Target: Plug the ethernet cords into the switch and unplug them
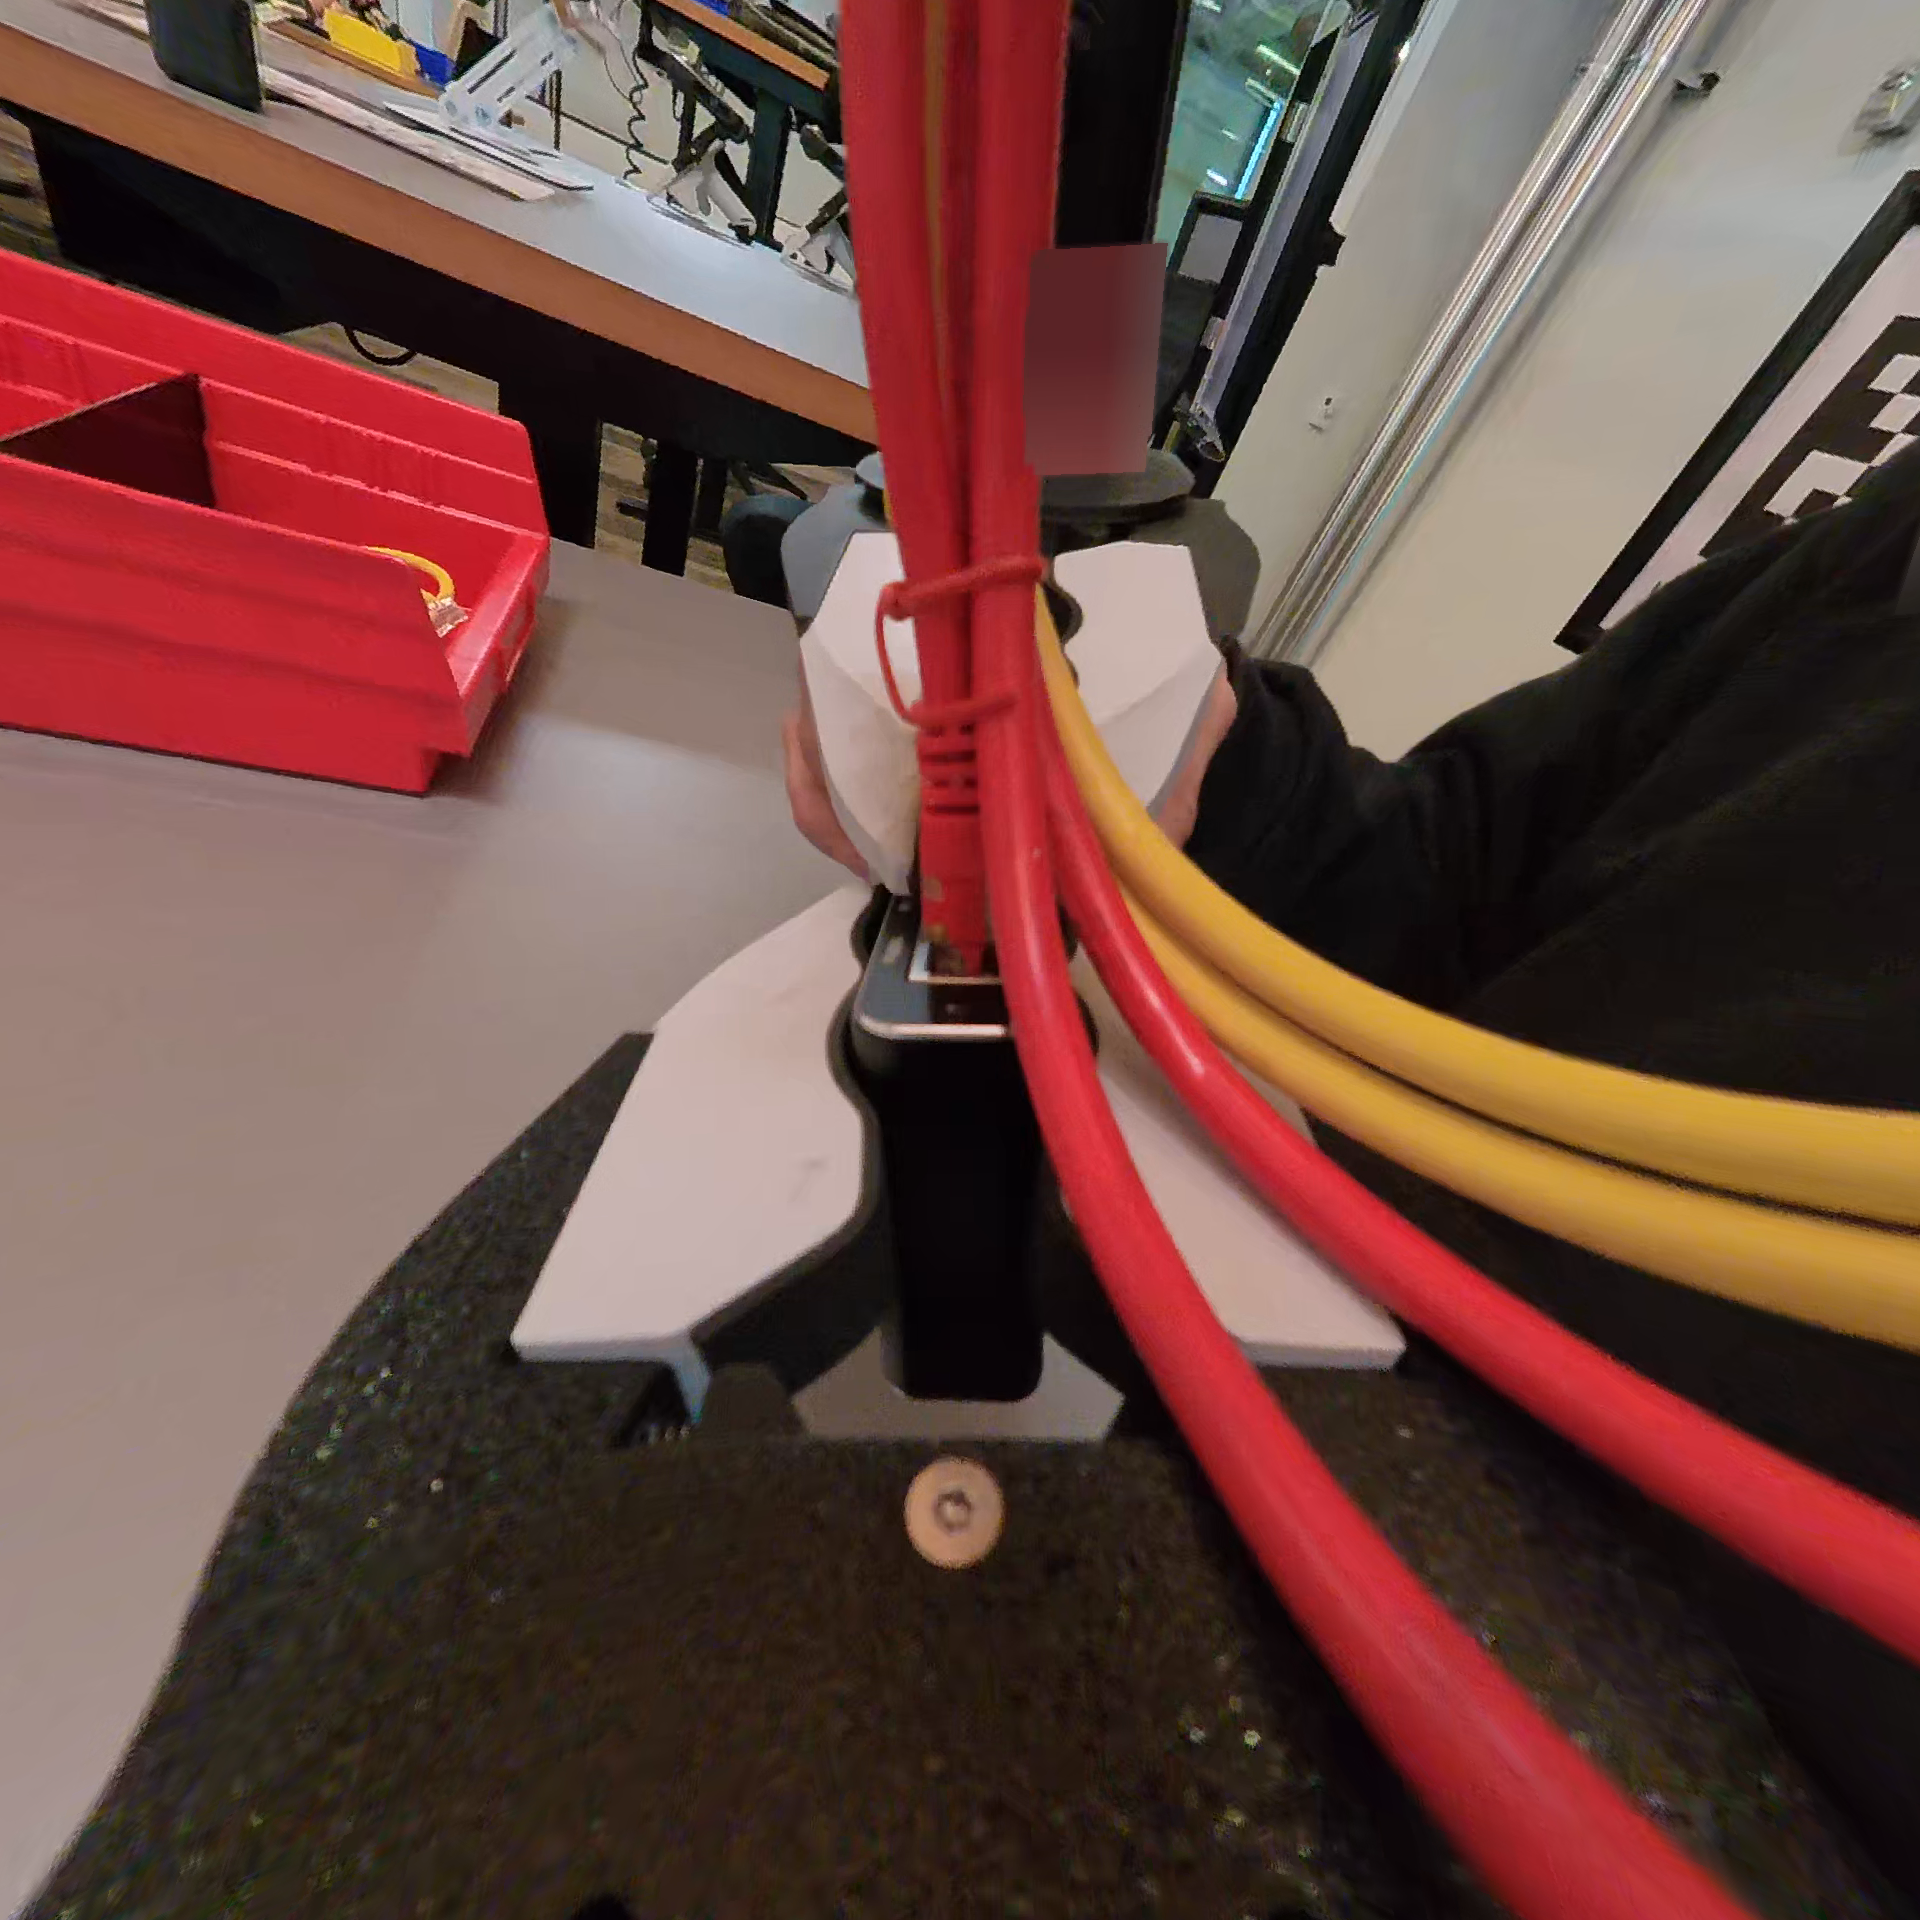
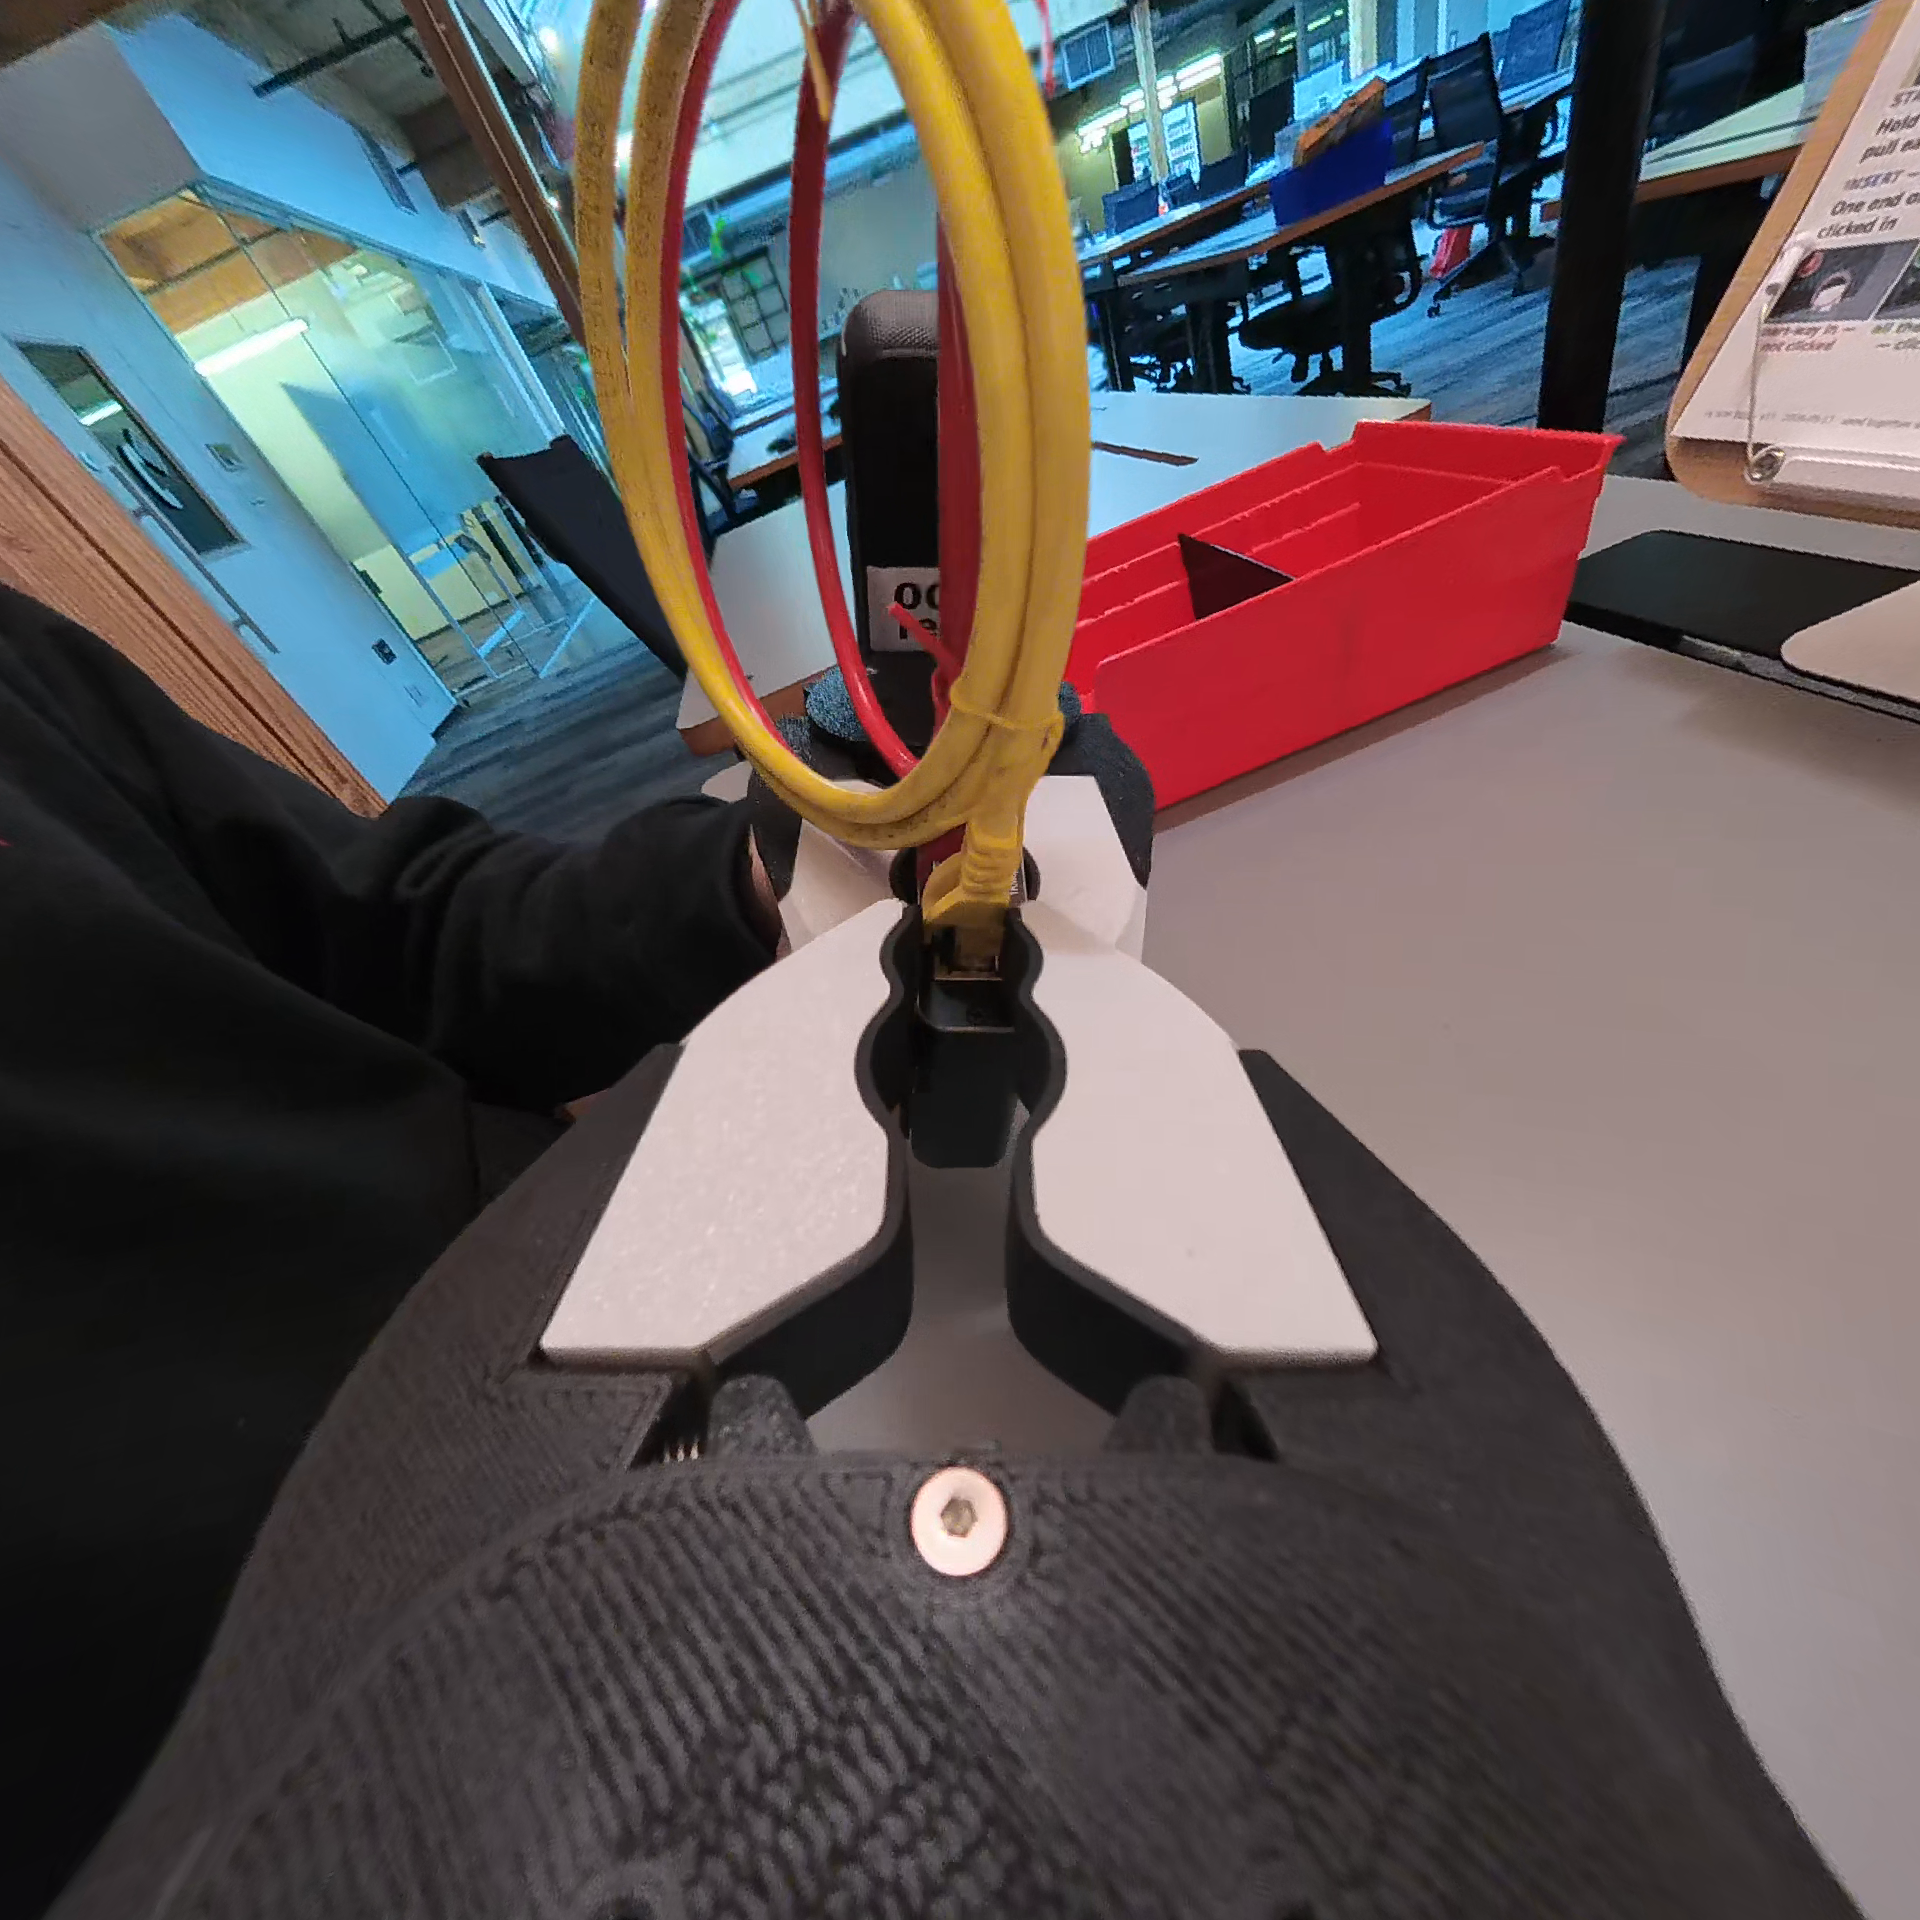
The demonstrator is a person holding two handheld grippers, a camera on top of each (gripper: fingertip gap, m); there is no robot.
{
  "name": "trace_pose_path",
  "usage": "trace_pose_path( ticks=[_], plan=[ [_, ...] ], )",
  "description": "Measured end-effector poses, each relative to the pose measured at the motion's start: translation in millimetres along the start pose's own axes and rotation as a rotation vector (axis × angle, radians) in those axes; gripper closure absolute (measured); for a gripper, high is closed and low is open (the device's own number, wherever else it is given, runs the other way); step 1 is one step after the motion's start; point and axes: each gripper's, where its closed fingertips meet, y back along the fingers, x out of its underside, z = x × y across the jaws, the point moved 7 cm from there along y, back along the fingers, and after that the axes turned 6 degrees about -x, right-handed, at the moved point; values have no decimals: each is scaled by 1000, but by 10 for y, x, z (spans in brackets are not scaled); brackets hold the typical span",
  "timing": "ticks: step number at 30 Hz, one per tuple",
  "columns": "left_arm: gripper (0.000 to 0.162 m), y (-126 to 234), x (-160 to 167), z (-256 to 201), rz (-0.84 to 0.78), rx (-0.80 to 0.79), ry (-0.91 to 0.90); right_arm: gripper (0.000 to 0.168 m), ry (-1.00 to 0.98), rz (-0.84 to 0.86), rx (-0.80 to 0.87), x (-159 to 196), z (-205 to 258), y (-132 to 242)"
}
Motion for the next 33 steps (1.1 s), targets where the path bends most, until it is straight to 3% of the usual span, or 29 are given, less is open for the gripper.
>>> trace_pose_path(
  ticks=[18, 26, 33],
  plan=[
    [136, -16, 139, -7, 75, -5, 154, 154, -84, -92, -25, 198, -50, -10],
    [134, -61, 177, -4, 73, 46, 318, 154, -59, -98, -15, 242, -73, 26],
    [134, -54, 109, -6, 127, -50, 154, 154, -220, -228, -94, 271, -113, 42]
  ],
)
